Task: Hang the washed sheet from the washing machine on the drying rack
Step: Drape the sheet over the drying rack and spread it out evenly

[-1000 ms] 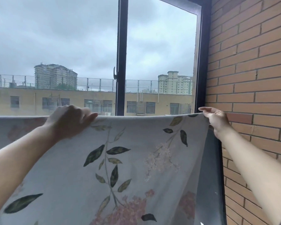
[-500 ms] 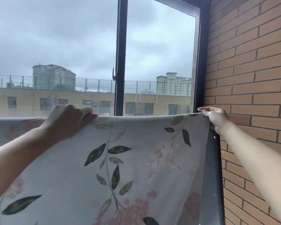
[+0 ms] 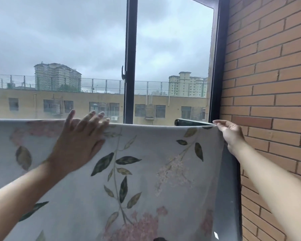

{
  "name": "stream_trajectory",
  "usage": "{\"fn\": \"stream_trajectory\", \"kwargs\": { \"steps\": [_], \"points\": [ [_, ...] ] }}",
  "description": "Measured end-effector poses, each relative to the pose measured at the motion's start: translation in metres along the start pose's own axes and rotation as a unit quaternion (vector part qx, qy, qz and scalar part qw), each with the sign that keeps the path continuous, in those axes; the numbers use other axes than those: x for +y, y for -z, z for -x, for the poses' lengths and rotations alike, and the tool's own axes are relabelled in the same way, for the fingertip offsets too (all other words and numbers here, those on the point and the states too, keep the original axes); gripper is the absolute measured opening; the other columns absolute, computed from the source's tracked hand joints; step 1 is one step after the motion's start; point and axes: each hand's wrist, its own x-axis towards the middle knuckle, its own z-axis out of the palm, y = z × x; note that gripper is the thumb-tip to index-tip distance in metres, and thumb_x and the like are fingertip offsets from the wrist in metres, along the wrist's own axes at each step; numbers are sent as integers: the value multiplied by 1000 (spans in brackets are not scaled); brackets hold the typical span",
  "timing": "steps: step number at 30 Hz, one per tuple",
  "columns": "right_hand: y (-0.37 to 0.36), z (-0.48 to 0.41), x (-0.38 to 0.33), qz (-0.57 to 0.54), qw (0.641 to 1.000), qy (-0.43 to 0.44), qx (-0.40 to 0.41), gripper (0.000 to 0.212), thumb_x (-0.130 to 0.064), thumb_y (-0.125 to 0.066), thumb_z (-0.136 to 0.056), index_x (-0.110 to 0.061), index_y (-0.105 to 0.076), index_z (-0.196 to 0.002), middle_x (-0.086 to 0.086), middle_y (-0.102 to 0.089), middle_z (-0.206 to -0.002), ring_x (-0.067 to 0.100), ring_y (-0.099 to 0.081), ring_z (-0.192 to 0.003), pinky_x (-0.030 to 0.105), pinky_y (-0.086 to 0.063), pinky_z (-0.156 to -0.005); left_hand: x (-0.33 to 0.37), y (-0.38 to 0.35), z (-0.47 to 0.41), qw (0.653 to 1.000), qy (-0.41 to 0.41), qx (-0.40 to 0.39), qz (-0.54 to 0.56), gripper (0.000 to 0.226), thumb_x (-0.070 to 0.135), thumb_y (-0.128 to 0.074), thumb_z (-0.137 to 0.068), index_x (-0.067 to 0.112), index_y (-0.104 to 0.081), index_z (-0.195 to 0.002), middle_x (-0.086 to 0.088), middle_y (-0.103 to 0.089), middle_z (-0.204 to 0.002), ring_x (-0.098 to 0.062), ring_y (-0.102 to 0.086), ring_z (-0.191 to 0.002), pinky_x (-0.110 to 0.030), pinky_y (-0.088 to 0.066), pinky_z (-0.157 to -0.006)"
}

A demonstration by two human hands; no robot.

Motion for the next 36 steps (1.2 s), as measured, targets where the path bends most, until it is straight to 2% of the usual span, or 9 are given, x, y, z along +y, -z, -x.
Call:
{"fn": "stream_trajectory", "kwargs": {
  "steps": [2,5,12,21,26,28,30,34,36],
  "points": [
    [-4,6,12,-4,1000,-10,2,21,-14,-54,-95,-21,-68,-81,-3,-65,-86,12,-55,-81,27,-44,-79,13,-7,11,1000,-17,15,-15,60,42,-28,-94,13,-34,-146,-15,-28,-153,-31,-2,-146,-62,6,-113],
    [-10,21,28,-19,999,-31,5,23,-12,-53,-96,-22,-67,-81,-7,-64,-86,8,-53,-79,20,-42,-71,44,-14,39,1000,-11,23,-4,59,36,-31,-94,10,-36,-146,-19,-24,-154,-41,-19,-142,-69,-5,-109],
    [-20,74,68,-98,985,-130,-55,23,-5,-52,-95,-22,-62,-106,4,-67,-94,15,-63,-75,22,-52,-60,123,-28,97,983,72,-35,163,57,30,-36,-88,16,-43,-142,-13,-22,-156,-35,-21,-143,-62,-19,-110],
    [-35,157,145,-101,957,-243,-121,37,-4,-51,-94,-20,-50,-128,-4,-61,-111,13,-60,-82,29,-46,-66,175,-41,190,930,118,-114,329,57,19,-41,-83,16,-40,-140,-9,-22,-157,-32,-18,-145,-57,-35,-106],
    [-54,220,173,-142,932,-292,-162,44,-17,-62,-89,-23,-48,-130,-3,-62,-117,15,-62,-96,27,-51,-66,187,-42,234,897,133,-174,383,59,15,-43,-81,15,-44,-139,-4,-20,-158,-26,-18,-146,-49,-29,-110],
    [-62,246,182,-167,917,-320,-167,77,-42,-84,-63,-27,-48,-129,-3,-62,-122,18,-60,-108,33,-50,-76,191,-41,249,882,134,-182,413,59,10,-43,-80,16,-44,-139,-3,-30,-154,-23,-23,-144,-46,-32,-109],
    [-70,270,193,-186,909,-334,-168,100,-50,-89,-46,-27,-46,-133,-1,-62,-125,21,-57,-115,39,-50,-84,193,-37,261,867,142,-194,437,60,1,-45,-77,16,-47,-136,-1,-40,-148,-17,-23,-144,-41,-33,-110],
    [-97,315,196,-247,888,-351,-165,63,-29,-75,-76,-22,-49,-133,4,-61,-129,22,-57,-118,44,-48,-92,186,-23,280,834,221,-199,465,59,1,-46,-78,24,-48,-132,8,-37,-147,-6,-30,-138,-23,-30,-110],
    [-112,339,190,-270,878,-369,-141,66,-34,-83,-65,-18,-56,-124,4,-64,-125,21,-59,-115,43,-47,-93,177,-17,290,817,261,-195,475,56,5,-45,-81,26,-49,-133,12,-36,-148,-4,-32,-136,-19,-30,-109]
  ]
}}
